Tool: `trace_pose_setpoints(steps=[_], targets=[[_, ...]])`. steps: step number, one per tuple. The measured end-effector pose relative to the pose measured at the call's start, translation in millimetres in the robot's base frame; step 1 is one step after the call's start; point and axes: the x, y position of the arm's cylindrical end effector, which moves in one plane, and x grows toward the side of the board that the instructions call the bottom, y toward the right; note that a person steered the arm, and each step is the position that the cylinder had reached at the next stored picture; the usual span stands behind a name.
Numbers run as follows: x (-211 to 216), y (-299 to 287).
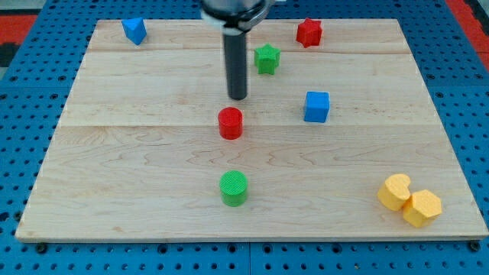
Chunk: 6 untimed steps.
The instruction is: Move the green star to the bottom left of the red star
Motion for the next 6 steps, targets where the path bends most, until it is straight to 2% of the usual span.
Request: trace_pose_setpoints(steps=[2, 4, 5, 6], targets=[[-26.5, 63.6], [-101.2, 27.1], [-123.7, -3.0], [-124.1, -12.7]])
